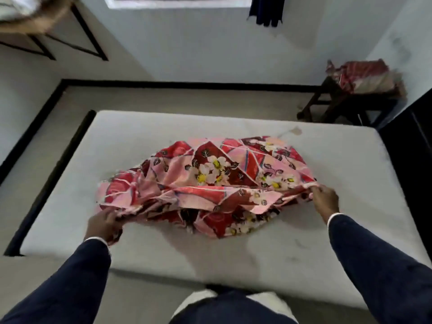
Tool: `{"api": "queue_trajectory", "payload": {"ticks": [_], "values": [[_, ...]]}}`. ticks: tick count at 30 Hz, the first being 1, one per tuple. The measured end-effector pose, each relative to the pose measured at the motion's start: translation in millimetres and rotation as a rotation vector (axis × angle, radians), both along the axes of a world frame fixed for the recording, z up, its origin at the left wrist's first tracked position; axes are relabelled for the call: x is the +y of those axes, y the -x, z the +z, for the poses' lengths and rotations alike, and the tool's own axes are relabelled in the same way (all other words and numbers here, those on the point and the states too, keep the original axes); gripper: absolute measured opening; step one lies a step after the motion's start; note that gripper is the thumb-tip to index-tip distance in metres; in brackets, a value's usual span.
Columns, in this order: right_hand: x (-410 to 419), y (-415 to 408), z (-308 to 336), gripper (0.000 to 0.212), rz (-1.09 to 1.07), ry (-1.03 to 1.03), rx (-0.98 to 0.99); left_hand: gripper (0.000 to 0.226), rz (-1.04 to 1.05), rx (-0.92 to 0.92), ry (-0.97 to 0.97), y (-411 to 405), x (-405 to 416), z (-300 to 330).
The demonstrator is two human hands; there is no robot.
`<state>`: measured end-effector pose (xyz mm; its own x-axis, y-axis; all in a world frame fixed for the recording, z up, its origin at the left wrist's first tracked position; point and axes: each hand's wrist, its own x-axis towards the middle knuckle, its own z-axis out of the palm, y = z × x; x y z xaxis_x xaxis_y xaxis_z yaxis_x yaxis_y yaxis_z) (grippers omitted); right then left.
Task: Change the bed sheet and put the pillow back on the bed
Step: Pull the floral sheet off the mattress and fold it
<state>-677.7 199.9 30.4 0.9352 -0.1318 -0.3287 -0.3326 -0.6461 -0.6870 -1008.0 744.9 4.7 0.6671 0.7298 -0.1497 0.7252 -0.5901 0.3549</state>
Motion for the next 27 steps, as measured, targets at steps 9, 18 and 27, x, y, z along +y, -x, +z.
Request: {"api": "queue_trajectory", "payload": {"ticks": [9, 18, 27], "values": [[18.7, 77.5, -66.4, 0.040, 1.003, 1.073, 0.497, 0.029, -0.405, 0.501, 0.223, -3.0, -84.4, -49.2], [73.6, 91.2, -116.8, 0.044, 1.293, 1.174, 0.483, 0.051, -0.406, 0.470, 0.121, 68.5, -50.0, -75.1], [233.7, 102.9, -146.0, 0.017, 1.350, 0.362, 0.206, 0.027, -0.082, 0.448, -0.106, 129.8, 0.9, -21.8]]}}
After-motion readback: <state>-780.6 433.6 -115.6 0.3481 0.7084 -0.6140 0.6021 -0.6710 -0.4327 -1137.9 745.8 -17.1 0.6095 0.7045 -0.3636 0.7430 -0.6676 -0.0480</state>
